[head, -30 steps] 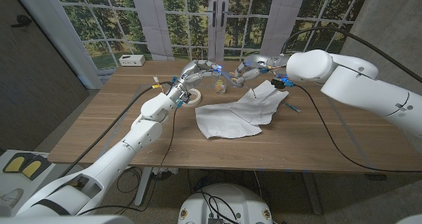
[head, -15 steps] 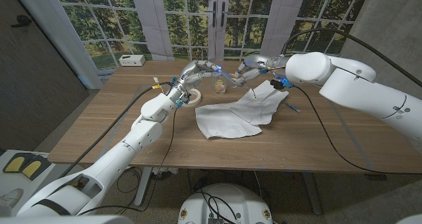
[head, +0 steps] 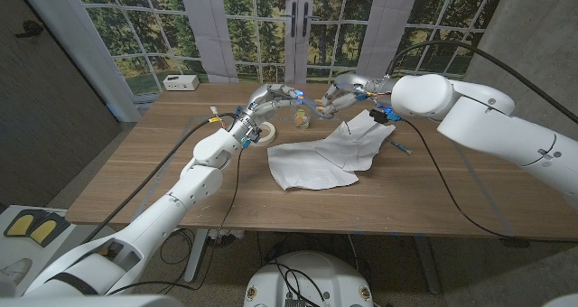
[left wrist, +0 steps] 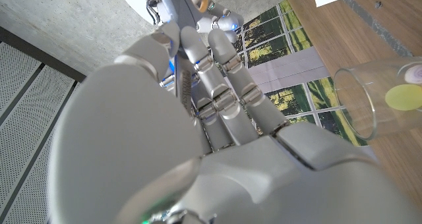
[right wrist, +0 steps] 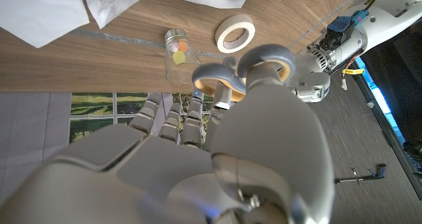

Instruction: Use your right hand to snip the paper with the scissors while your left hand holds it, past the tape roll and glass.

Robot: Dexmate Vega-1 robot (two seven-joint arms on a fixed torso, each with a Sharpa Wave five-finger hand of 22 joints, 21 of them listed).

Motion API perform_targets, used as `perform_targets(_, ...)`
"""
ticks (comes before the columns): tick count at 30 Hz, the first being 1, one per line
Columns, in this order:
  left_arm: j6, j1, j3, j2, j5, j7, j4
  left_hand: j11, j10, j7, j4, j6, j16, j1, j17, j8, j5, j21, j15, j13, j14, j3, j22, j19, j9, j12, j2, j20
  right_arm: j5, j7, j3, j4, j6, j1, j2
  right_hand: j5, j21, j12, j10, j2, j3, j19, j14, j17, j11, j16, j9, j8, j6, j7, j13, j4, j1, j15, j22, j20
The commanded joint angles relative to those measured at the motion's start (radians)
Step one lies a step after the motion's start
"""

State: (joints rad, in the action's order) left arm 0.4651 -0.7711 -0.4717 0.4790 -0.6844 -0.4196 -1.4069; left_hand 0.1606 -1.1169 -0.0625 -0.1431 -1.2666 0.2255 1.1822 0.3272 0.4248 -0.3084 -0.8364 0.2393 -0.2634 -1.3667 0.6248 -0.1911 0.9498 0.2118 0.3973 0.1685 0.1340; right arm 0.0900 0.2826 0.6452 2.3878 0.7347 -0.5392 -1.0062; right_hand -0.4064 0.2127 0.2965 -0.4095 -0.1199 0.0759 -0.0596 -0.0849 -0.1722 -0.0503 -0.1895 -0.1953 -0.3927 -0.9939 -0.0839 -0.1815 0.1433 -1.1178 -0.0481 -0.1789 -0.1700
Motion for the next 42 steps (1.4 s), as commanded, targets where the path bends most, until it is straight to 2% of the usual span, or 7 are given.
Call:
perform_targets(1, 0.004, 0.002, 0.000, -0.003, -0.002, -0.003, 0.007, 0.036, -0.042, -0.003, 0.002, -0.006, 0.005, 0.001, 0.003, -0.005, -0.006, -0.007, -0.003, -0.221, -0.001, 0.007, 0.001, -0.005, 0.001, 0.006, -0.009, 0.042, -0.018, 0.007, 0.032, -0.009, 0.050, 0.028, 0.016, -0.002, 0.000, 0.015, -0.049, 0.003, -0.015, -0.015, -0.049, -0.004, -0.006, -0.009, 0.003, 0.008, -0.041, 0.031, -0.001, -0.006, -0.003, -0.015, -0.002, 0.004)
perform_targets(4, 0.005, 0.002, 0.000, -0.005, -0.002, -0.002, 0.010, 0.036, -0.043, -0.004, 0.002, -0.005, 0.005, 0.001, 0.004, -0.006, -0.005, -0.009, -0.003, -0.222, -0.002, 0.007, 0.001, -0.005, 0.001, 0.006, -0.010, 0.041, -0.026, 0.002, 0.041, -0.005, 0.074, 0.034, 0.018, 0.000, 0.002, 0.029, -0.109, 0.002, -0.024, -0.039, -0.119, -0.004, -0.014, -0.018, 0.002, 0.023, -0.046, 0.059, -0.001, -0.009, -0.007, -0.059, -0.002, 0.007)
perform_targets(11, 0.003, 0.007, -0.003, -0.005, -0.003, -0.010, 0.017, 0.036, -0.042, -0.004, 0.002, -0.007, 0.006, 0.001, 0.004, -0.007, -0.005, -0.012, -0.003, -0.221, -0.003, 0.008, 0.002, -0.007, 0.001, 0.004, -0.010, 0.042, -0.012, -0.025, 0.027, -0.002, 0.084, 0.020, 0.023, 0.006, 0.001, 0.033, -0.149, -0.008, -0.023, -0.058, -0.152, -0.004, -0.005, -0.011, -0.002, 0.023, -0.091, 0.084, -0.001, -0.002, -0.032, -0.055, -0.002, 0.005)
perform_targets(16, 0.003, 0.010, -0.004, -0.007, -0.002, -0.014, 0.022, 0.036, -0.043, -0.004, 0.002, -0.009, 0.006, 0.000, 0.004, -0.008, -0.005, -0.014, -0.003, -0.221, -0.003, 0.009, 0.002, -0.007, 0.001, 0.004, -0.011, 0.041, -0.001, -0.032, 0.024, -0.004, 0.086, 0.017, 0.020, 0.026, 0.005, 0.069, -0.289, -0.034, -0.033, -0.092, -0.231, -0.007, 0.024, -0.022, -0.045, 0.028, -0.054, 0.142, -0.004, -0.023, -0.024, -0.022, -0.003, 0.022)
perform_targets(27, 0.001, 0.011, -0.005, -0.006, -0.001, -0.014, 0.024, 0.036, -0.044, -0.006, 0.003, -0.012, 0.007, -0.001, 0.005, -0.009, -0.003, -0.019, -0.003, -0.223, -0.005, 0.009, 0.002, -0.009, 0.002, 0.004, -0.012, 0.040, 0.002, -0.067, 0.027, 0.003, 0.092, 0.009, 0.021, 0.080, 0.019, 0.107, -0.464, -0.084, -0.004, -0.173, -0.365, -0.021, 0.098, -0.053, -0.163, 0.025, 0.090, 0.167, -0.019, -0.091, 0.015, 0.075, -0.007, 0.081)
perform_targets(37, 0.001, 0.012, -0.006, -0.004, 0.008, -0.010, 0.023, 0.038, -0.046, -0.008, 0.003, -0.012, 0.008, -0.001, 0.005, -0.011, -0.002, -0.023, -0.003, -0.222, -0.006, 0.010, 0.002, -0.010, 0.002, 0.004, -0.012, 0.039, 0.023, -0.075, 0.020, -0.009, 0.072, -0.001, 0.025, 0.149, 0.094, 0.129, -0.438, -0.090, 0.089, -0.345, -0.430, -0.052, 0.118, -0.086, -0.295, -0.008, 0.202, 0.176, -0.096, -0.161, 0.032, 0.140, -0.031, 0.148)
perform_targets(42, 0.001, 0.011, -0.007, -0.005, 0.006, -0.011, 0.025, 0.038, -0.048, -0.007, 0.004, -0.012, 0.008, -0.002, 0.006, -0.012, -0.001, -0.025, -0.003, -0.221, -0.006, 0.010, 0.002, -0.011, 0.002, 0.003, -0.012, 0.039, 0.039, -0.068, 0.016, -0.012, 0.069, -0.002, 0.025, 0.169, 0.126, 0.140, -0.378, -0.093, 0.121, -0.373, -0.442, -0.077, 0.129, -0.105, -0.348, -0.029, 0.232, 0.182, -0.150, -0.186, 0.043, 0.184, -0.051, 0.155)
